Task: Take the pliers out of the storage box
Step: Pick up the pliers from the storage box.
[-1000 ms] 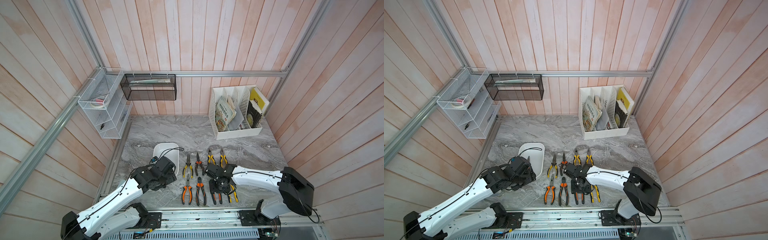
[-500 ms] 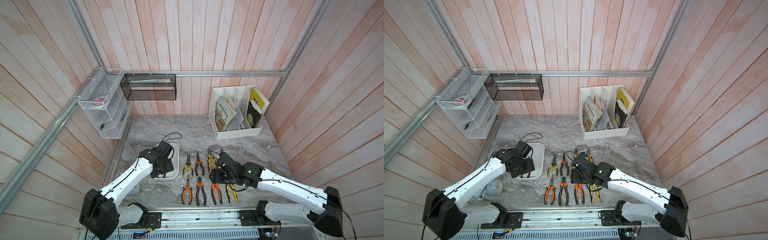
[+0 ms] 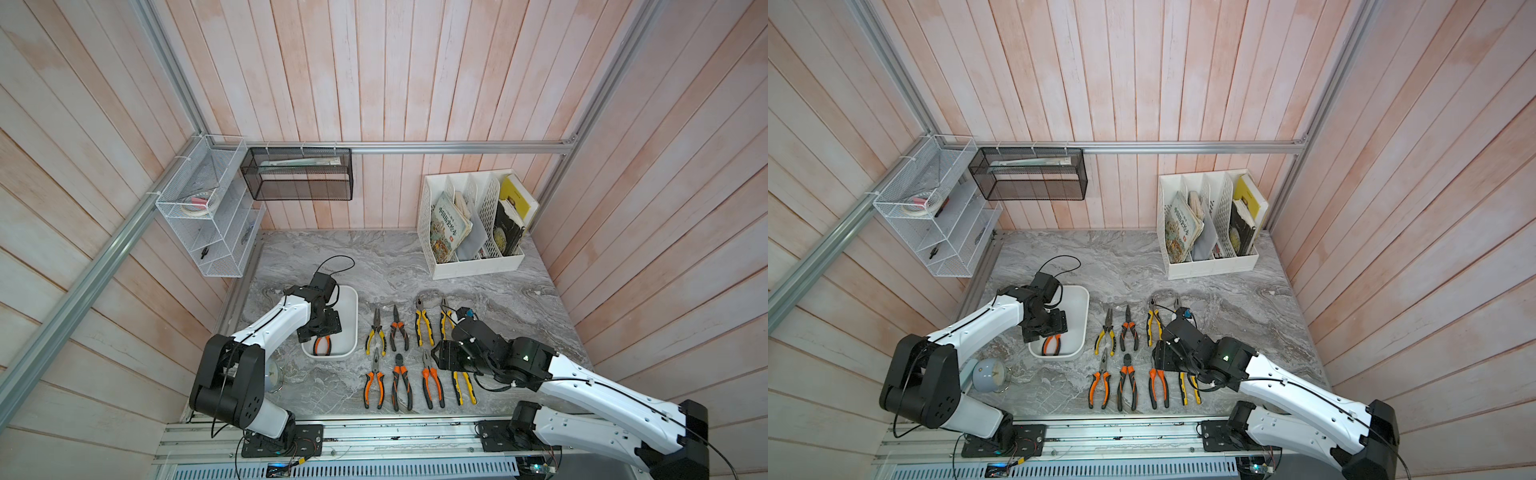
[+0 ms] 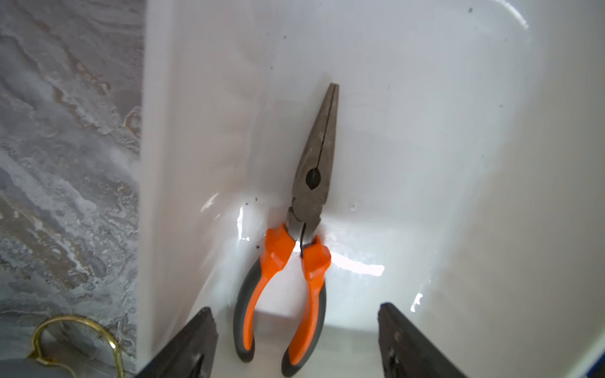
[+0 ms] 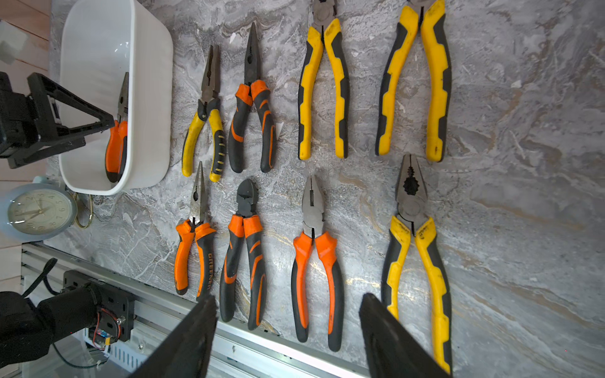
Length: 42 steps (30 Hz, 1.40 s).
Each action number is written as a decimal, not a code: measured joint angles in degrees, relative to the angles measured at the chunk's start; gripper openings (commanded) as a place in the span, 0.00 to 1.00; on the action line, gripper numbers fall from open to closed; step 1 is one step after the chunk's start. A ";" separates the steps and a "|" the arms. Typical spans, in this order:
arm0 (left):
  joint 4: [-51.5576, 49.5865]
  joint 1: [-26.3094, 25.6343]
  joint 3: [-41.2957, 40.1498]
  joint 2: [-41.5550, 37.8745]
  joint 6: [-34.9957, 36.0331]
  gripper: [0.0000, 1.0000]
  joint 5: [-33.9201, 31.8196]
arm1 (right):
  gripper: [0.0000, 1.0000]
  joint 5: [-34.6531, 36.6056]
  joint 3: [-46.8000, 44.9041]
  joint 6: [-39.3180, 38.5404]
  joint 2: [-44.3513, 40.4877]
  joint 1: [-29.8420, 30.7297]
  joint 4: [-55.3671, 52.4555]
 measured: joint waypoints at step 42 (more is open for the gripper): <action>1.27 0.02 1.29 9.11 2.97 0.00 -4.07 | 0.72 -0.39 -0.17 0.90 -0.24 -0.09 -1.14</action>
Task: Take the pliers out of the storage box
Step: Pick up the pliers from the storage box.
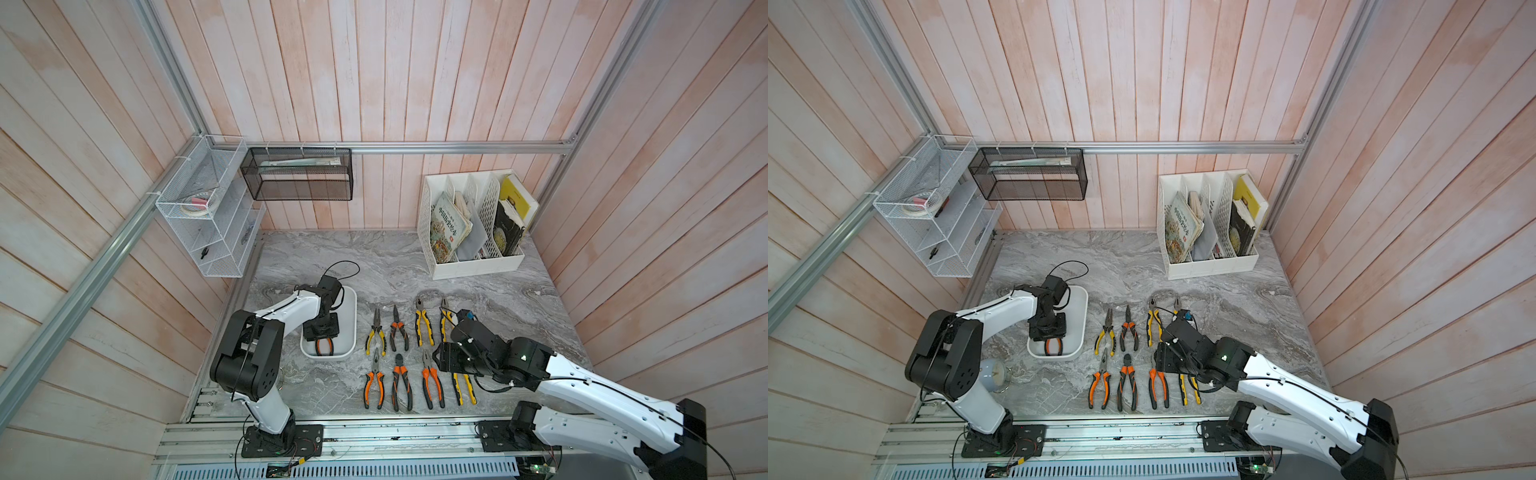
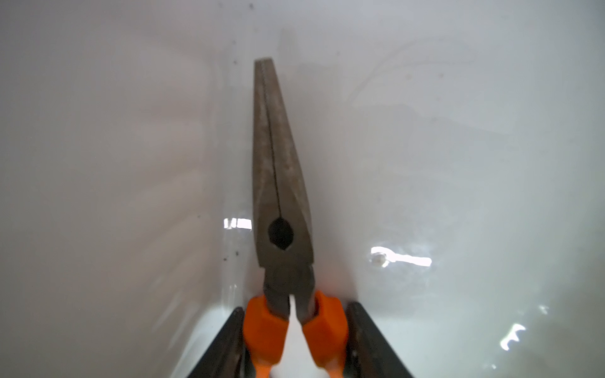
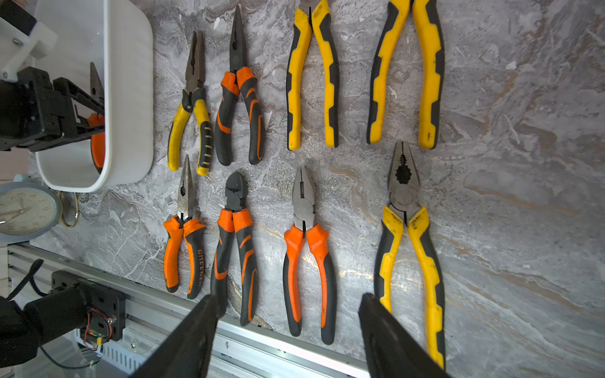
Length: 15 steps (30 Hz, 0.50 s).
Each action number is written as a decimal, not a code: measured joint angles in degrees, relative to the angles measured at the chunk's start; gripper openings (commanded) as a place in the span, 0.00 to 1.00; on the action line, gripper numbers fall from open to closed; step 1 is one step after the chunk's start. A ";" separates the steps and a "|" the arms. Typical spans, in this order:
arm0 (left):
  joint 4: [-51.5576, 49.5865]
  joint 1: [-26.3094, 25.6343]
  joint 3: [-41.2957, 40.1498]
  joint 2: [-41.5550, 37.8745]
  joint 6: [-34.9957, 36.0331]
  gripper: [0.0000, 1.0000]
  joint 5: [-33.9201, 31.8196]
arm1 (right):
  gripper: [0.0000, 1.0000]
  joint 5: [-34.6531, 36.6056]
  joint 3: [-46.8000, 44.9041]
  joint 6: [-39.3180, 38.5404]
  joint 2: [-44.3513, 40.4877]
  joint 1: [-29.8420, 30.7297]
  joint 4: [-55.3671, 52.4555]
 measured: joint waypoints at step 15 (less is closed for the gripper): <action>-4.87 0.09 8.33 -14.86 -0.15 0.00 1.88 | 0.71 1.51 -1.11 1.95 -4.94 -0.13 0.02</action>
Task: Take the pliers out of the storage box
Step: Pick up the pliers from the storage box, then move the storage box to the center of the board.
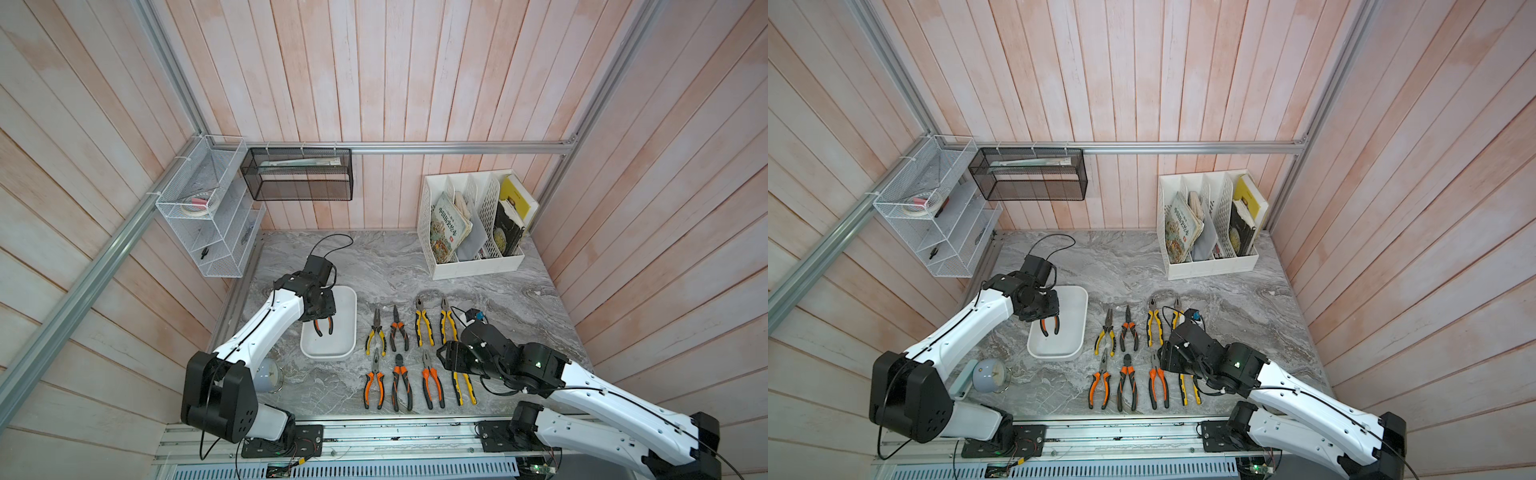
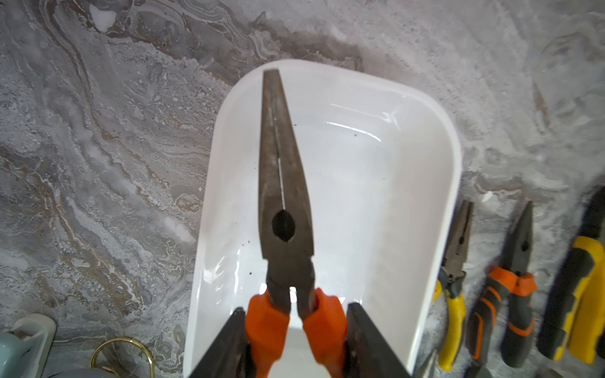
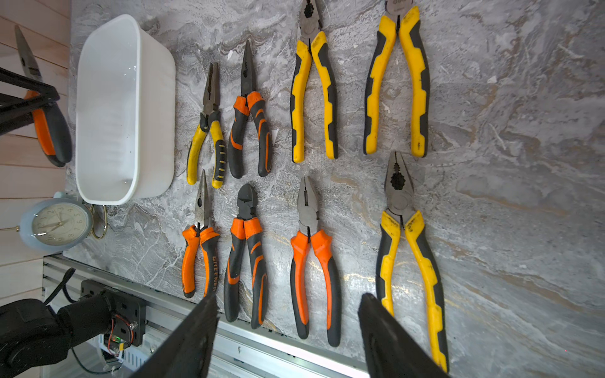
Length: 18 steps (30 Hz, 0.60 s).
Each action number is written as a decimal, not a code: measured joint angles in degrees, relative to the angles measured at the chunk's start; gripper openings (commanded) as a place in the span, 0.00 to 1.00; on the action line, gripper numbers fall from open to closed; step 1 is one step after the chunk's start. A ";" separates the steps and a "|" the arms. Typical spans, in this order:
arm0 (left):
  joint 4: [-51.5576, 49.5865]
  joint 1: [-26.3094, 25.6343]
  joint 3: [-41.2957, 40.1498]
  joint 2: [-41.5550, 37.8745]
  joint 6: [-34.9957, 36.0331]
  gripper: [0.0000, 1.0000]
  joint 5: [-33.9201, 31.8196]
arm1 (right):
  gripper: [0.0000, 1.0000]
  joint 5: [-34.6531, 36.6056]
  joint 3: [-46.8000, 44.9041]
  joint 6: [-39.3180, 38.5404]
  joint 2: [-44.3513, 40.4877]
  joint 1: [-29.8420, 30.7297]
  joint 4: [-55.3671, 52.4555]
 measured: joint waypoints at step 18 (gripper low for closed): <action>3.28 -14.05 2.91 6.08 -6.91 0.00 16.79 | 0.71 0.79 -5.27 3.69 -7.26 -0.11 -0.44</action>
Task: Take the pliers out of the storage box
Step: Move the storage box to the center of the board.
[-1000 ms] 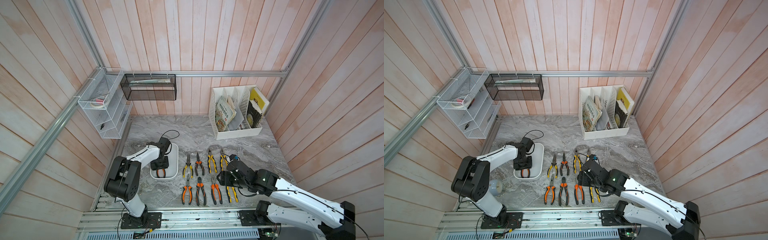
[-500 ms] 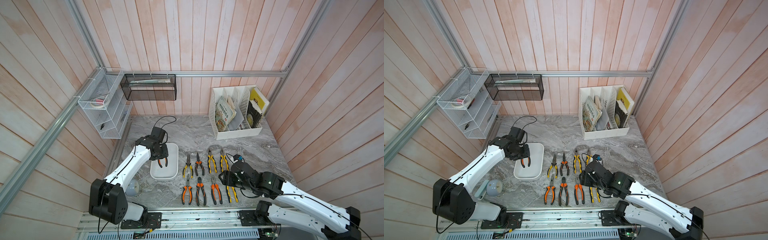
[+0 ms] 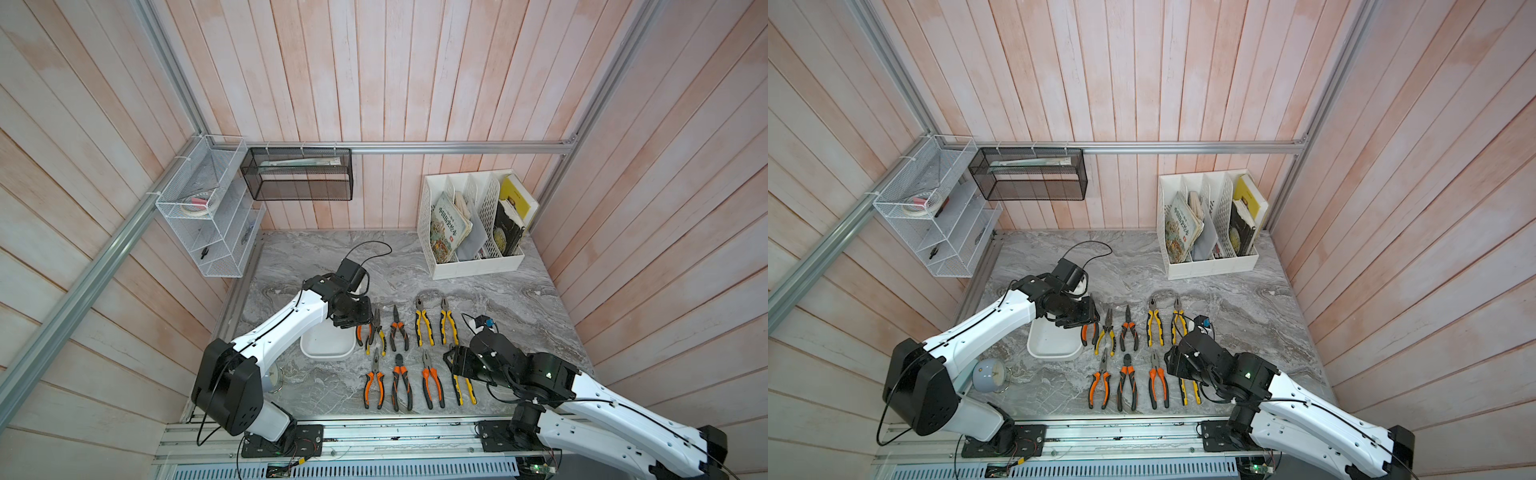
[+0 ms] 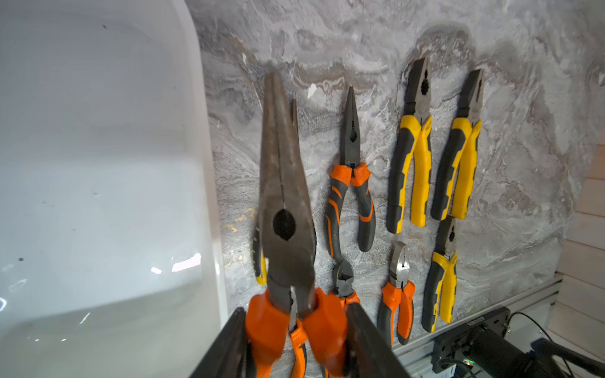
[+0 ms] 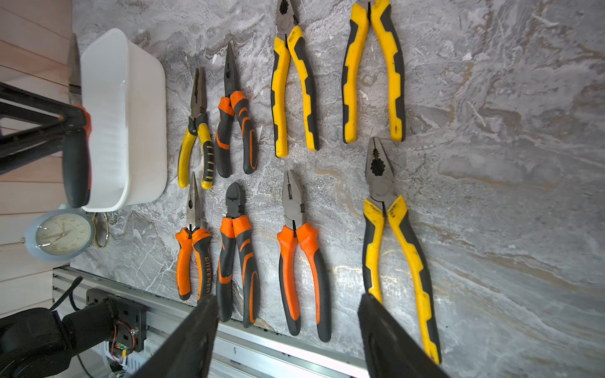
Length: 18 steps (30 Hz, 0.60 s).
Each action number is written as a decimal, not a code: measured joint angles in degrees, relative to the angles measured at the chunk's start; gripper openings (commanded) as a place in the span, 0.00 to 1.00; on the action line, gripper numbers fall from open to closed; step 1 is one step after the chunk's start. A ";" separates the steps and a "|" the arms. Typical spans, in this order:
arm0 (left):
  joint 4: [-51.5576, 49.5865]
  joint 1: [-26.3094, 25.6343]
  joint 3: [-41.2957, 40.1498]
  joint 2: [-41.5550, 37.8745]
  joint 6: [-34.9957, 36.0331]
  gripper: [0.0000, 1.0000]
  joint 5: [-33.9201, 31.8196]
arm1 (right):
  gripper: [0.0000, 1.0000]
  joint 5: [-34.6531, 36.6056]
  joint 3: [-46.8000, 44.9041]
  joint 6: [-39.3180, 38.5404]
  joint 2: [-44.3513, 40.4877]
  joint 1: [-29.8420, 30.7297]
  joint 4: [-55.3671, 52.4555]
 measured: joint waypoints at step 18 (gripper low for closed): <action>0.09 3.89 -2.16 11.08 -0.31 0.00 1.99 | 0.70 0.00 -2.03 2.47 -4.37 0.00 -1.49</action>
